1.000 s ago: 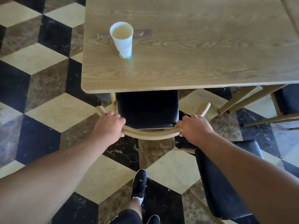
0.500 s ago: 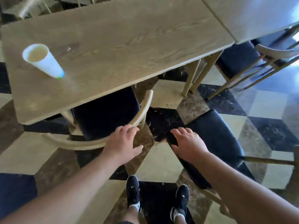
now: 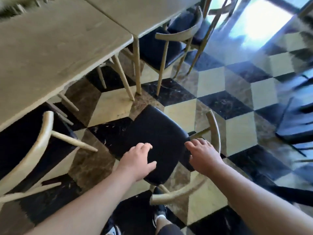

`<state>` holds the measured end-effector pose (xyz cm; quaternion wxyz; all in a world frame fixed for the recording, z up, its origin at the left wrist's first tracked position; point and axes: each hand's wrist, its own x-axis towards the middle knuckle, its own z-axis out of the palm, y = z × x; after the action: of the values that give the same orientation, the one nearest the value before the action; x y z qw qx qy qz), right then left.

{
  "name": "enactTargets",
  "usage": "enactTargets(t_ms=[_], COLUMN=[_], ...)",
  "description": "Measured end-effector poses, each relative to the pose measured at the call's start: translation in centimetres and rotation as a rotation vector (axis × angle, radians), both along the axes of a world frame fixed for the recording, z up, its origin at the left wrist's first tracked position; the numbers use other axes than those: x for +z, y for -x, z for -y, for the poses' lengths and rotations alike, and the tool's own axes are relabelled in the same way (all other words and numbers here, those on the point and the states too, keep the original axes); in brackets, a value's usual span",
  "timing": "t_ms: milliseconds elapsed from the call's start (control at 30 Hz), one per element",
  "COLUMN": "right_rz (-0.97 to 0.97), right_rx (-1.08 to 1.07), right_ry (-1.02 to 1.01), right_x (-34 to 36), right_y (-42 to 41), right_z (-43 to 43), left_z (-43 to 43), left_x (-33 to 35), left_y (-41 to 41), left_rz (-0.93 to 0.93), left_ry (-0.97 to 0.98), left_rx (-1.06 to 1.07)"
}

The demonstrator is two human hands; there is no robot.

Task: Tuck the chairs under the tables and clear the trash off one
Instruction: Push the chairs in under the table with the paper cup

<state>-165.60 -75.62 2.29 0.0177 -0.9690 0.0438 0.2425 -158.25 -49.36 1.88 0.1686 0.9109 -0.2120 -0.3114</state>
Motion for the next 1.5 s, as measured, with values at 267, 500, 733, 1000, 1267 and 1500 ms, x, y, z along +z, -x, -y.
enactTargets(t_ms=[267,500,733,1000,1267,1500], right_rz=[-0.075,-0.114,-0.167,-0.122,-0.121,-0.104], right_rx=[0.096,0.252,0.358,0.379,0.398,0.393], right_ry=[0.054,0.104,0.155,0.141,0.155,0.176], right_x=[-0.2,-2.9,-2.3,-1.8,-1.8,-1.2], right_y=[5.8,6.4,2.5,-5.3,-14.2,-22.1], right_z=[10.6,11.4,10.4,5.9,-1.1,-6.7], left_z=[14.1,16.6,14.8,9.4,1.5,-4.8], left_x=[-3.0,-4.1,-3.5,-2.5,-3.3,-3.8], left_y=[8.9,11.5,10.0,4.3,-3.4,-11.3], left_rz=[-0.208,-0.189,-0.114,-0.009,0.065,0.118], left_ry=[-0.061,-0.302,-0.333,-0.303,-0.271,-0.209], left_rx=[-0.228,-0.400,-0.443,-0.283,-0.112,-0.045])
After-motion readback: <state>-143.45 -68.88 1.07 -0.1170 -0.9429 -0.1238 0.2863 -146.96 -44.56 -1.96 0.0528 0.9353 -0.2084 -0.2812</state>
